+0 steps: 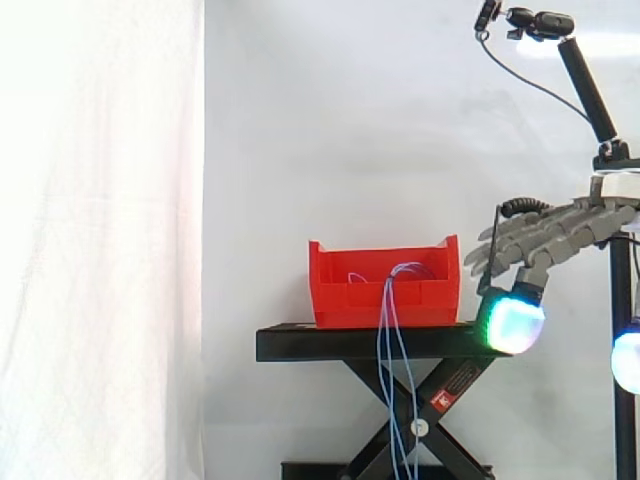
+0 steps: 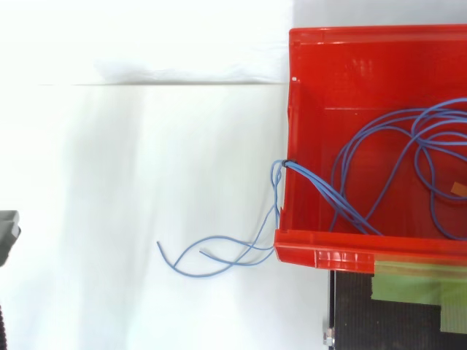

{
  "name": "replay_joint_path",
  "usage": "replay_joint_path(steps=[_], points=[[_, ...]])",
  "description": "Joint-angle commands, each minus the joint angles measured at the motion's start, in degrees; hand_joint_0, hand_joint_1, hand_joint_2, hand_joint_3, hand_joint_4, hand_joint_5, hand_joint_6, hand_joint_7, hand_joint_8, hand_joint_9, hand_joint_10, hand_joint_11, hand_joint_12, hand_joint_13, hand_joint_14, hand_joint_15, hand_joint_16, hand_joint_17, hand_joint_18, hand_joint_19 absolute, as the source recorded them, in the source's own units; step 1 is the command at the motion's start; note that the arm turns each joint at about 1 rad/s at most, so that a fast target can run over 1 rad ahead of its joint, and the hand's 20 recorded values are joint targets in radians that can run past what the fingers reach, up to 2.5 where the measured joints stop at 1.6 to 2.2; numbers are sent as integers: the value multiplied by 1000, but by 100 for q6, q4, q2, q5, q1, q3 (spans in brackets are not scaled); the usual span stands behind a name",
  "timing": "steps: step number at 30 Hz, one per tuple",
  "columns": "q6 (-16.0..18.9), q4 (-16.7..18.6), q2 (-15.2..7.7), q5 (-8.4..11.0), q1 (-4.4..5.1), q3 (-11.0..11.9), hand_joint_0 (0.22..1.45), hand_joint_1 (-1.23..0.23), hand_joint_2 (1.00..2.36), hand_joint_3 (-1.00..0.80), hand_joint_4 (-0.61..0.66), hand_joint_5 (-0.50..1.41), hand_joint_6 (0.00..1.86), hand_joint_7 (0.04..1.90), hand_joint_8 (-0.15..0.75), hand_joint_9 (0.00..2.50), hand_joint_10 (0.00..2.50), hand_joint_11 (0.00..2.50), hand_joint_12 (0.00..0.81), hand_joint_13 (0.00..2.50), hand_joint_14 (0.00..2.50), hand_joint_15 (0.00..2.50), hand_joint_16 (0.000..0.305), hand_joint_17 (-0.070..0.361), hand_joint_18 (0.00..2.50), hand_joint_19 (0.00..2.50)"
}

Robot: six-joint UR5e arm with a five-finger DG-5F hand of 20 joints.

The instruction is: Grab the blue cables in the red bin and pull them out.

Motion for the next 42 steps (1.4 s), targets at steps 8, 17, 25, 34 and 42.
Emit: replay_joint_path(steps=[8,17,25,34,42], points=[[-513,585,-350,19,26,44,644,-1019,1000,-1000,148,678,7,753,242,559,13,317,339,433,8,192,52,116,329,279],[-575,497,-359,-7,-27,369,647,-1002,1000,-1000,132,653,8,727,252,742,25,740,349,630,16,425,51,115,427,351],[-1102,664,-359,19,-27,642,650,-995,1000,-1000,141,631,10,671,251,765,25,810,354,696,21,533,51,114,466,395],[-1005,567,-544,28,-35,642,650,-991,1000,-1000,141,630,11,670,258,798,27,882,355,719,21,559,51,114,475,396],[-56,497,-1045,-16,-44,826,652,-988,1000,-1000,148,633,10,665,256,809,26,869,356,714,22,544,51,114,474,404]])
